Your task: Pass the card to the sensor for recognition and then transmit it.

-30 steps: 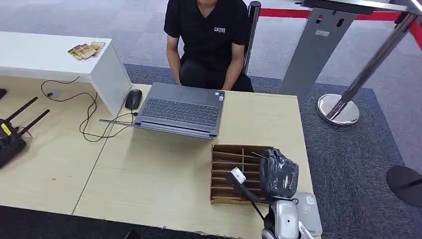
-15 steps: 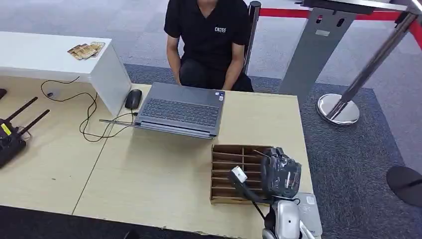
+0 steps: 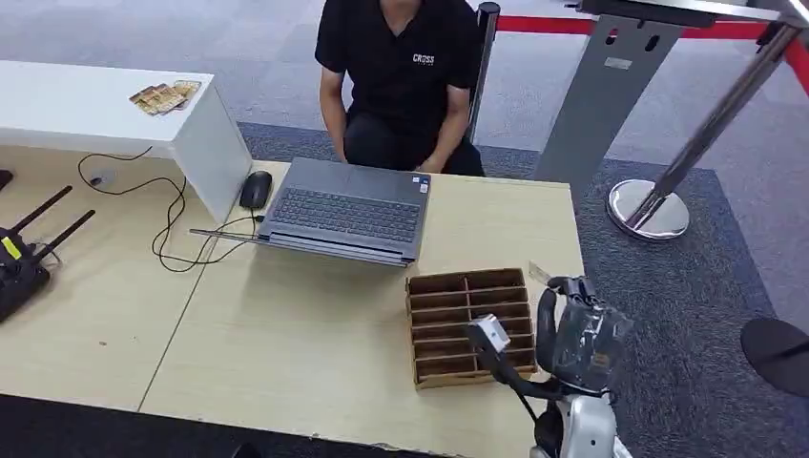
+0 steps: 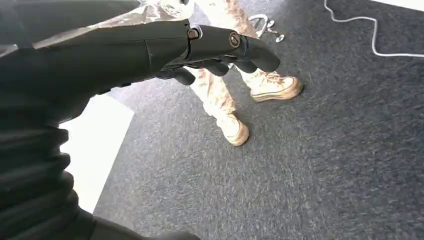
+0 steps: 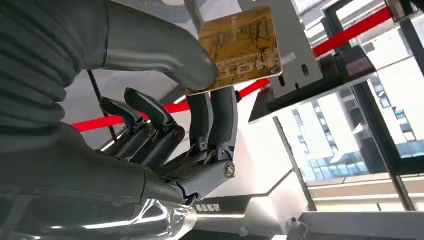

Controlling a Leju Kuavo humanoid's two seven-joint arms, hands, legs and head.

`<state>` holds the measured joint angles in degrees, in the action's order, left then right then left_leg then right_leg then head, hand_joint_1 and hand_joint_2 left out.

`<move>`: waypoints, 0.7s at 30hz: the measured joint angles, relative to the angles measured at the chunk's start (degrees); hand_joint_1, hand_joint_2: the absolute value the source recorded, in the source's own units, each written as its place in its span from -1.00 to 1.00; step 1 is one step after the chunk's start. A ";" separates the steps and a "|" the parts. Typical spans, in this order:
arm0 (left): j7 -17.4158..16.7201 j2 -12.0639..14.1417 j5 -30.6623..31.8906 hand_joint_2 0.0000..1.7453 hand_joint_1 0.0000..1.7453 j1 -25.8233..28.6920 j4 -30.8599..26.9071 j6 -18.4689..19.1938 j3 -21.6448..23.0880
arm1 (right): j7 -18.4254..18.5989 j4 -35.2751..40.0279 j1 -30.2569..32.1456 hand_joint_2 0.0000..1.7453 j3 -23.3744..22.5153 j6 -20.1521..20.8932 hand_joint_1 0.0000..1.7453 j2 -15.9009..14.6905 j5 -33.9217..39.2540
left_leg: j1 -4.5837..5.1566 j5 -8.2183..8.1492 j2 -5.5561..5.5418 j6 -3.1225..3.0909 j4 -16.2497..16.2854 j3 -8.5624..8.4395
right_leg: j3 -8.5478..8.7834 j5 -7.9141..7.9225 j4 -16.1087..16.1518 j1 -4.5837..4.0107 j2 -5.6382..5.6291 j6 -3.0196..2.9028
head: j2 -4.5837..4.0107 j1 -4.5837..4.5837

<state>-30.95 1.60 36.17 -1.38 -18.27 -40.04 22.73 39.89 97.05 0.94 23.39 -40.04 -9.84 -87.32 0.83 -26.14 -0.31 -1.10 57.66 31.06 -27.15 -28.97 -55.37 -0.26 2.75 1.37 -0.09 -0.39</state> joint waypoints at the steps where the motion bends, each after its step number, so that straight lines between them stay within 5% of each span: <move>1: 0.00 0.00 0.02 1.00 -1.00 0.01 0.00 0.00 -0.13 | 0.00 0.78 0.22 1.00 -0.24 0.00 1.00 -0.15 0.00 | 0.00 0.00 0.00 0.00 0.00 0.00 | 0.00 0.00 0.00 0.00 0.00 0.00 | 0.00 0.00; 21: 0.20 -0.48 1.07 1.00 -1.00 -0.10 0.00 0.00 -1.38 | 0.00 2.66 -1.13 1.00 1.38 0.04 1.00 0.66 0.48 | 0.00 0.00 0.00 0.00 0.00 0.01 | 0.02 0.00 -0.01 0.00 0.00 0.00 | 0.00 0.02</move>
<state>-30.75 1.12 37.24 -1.48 -18.27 -40.04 21.35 39.89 99.71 -0.19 24.76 -40.00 -9.18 -86.84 0.83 -26.14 -0.31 -1.10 57.65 31.07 -27.13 -28.97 -55.39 -0.27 2.75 1.37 -0.09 -0.37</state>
